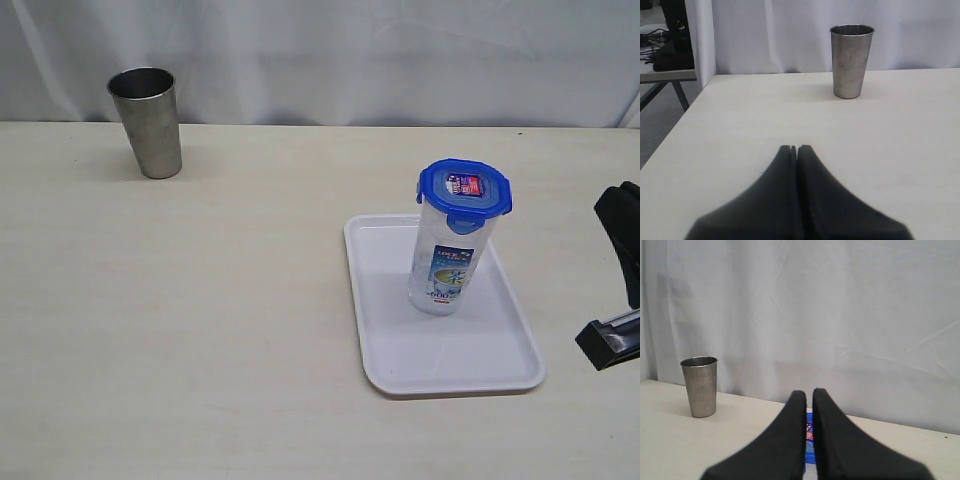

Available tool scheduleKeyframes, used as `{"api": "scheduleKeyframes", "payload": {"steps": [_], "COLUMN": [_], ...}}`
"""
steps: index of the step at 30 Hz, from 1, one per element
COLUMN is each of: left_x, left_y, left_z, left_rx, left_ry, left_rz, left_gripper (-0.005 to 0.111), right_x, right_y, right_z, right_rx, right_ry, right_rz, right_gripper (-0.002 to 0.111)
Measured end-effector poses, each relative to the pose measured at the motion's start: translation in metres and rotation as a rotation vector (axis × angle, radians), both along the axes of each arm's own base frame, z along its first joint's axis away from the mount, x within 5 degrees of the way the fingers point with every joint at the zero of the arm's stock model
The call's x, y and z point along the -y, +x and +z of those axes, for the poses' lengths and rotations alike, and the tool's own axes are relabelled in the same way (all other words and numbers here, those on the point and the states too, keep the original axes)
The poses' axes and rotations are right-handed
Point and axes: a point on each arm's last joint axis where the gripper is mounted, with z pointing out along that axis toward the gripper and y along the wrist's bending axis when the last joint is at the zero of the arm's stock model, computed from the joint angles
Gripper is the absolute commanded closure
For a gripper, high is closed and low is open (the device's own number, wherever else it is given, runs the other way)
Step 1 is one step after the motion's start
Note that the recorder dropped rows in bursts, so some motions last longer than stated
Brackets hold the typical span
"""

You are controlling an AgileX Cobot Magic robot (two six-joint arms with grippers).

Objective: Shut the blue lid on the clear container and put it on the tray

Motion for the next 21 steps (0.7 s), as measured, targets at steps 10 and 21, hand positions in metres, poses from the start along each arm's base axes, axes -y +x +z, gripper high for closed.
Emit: {"api": "scheduleKeyframes", "payload": {"steps": [10, 21], "left_x": [0.000, 0.000], "left_y": [0.000, 0.000], "left_z": [0.000, 0.000], "left_rx": [0.000, 0.000], "left_ry": [0.000, 0.000], "left_rz": [0.000, 0.000], "left_gripper": [0.107, 0.107], "right_x": [0.005, 0.017], "right_y": [0.002, -0.015], "right_z": [-0.001, -0.005], "right_rx": [-0.024, 0.113], "right_ry": [0.052, 0.098], "right_rz": [-0.053, -0.063], "right_gripper": [0.103, 0.104]}}
